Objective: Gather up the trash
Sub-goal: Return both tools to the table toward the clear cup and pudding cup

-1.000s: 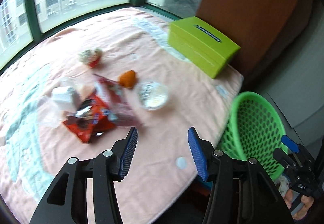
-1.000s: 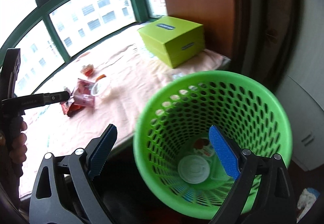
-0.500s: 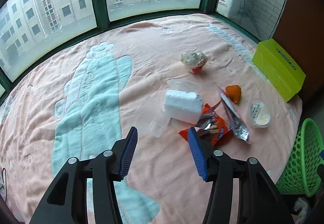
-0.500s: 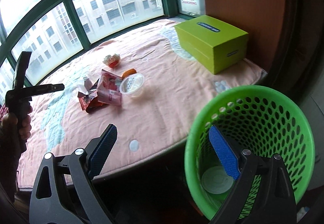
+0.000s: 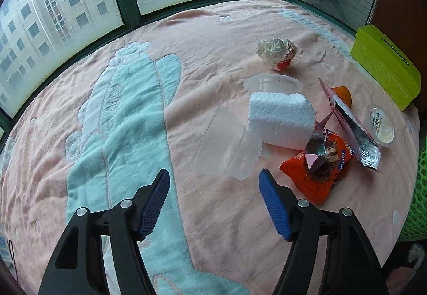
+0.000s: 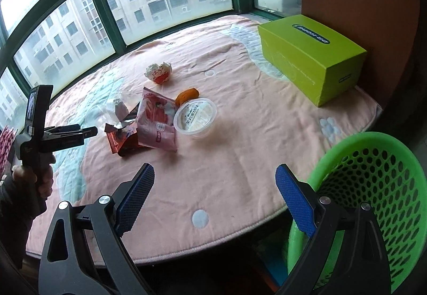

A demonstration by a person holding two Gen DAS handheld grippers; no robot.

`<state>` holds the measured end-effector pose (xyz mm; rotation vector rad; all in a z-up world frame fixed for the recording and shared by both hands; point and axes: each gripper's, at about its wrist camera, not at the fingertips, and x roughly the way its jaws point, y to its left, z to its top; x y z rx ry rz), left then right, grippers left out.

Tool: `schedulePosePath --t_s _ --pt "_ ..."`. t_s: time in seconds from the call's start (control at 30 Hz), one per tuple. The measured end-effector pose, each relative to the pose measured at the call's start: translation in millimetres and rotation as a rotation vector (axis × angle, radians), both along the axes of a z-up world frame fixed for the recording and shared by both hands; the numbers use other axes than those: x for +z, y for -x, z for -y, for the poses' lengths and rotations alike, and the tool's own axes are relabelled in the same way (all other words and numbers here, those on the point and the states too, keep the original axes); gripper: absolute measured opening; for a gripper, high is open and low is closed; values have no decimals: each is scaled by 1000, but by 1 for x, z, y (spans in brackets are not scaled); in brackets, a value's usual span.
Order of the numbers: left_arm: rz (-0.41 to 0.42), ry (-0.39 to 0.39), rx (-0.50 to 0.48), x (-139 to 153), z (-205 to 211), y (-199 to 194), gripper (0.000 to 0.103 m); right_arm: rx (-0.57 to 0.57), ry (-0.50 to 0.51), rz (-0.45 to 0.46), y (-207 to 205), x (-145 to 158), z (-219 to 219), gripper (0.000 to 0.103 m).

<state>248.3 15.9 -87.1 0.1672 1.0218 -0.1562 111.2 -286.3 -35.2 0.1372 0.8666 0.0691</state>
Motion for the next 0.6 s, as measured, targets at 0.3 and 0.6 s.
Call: schedulePosePath --t_s 0.3,0.6 --pt "3 -20 -36 -9 7 -10 63 12 -4 -20 -36 -11 -12 91" --pt "16 10 -40 -7 6 -10 54 16 12 -50 -69 -28 -18 91"
